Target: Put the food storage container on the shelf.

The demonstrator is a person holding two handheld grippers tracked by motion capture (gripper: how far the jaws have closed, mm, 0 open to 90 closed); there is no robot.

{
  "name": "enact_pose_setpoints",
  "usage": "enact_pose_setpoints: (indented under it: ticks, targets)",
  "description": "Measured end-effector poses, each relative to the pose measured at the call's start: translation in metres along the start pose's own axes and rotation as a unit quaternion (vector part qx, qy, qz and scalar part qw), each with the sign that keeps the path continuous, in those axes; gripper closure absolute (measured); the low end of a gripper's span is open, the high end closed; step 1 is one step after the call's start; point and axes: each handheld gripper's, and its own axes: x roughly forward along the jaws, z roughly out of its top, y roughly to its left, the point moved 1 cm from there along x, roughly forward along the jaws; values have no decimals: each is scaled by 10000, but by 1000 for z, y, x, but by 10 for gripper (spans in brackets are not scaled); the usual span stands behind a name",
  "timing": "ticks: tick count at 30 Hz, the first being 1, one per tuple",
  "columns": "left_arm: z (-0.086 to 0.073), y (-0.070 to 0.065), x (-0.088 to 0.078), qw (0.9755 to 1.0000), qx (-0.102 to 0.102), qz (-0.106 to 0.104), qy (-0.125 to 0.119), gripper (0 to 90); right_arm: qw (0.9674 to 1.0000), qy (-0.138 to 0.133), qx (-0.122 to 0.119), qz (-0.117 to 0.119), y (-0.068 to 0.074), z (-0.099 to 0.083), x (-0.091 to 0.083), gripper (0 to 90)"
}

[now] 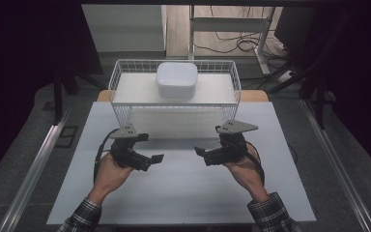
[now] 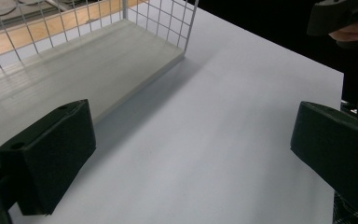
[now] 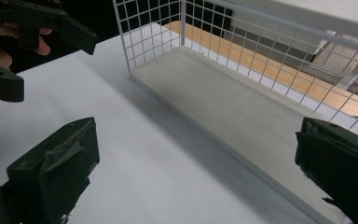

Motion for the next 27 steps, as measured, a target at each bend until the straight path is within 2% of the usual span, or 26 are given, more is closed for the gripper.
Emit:
enact_pose_setpoints:
  ticks: [4, 7, 9, 15, 27]
  targets:
    - [-8, -2, 0, 10000, -2, 6, -24, 14, 10000, -7, -32, 18, 4, -6, 1, 0]
    - [-15, -5, 3, 9999, 67, 83, 55, 18, 10000, 4, -31, 59, 6, -10, 2, 0]
    - [-22, -7, 5, 9999, 89, 110, 54, 19, 10000, 23, -65, 11, 7, -12, 3, 0]
    - [-37, -10, 8, 9999, 70, 93, 93, 23, 10000, 78, 7, -13, 9, -24, 2, 0]
    - [-56, -19, -1, 9999, 40, 165, 14, 24, 9997, 156, 132, -100, 8, -53, -11, 0]
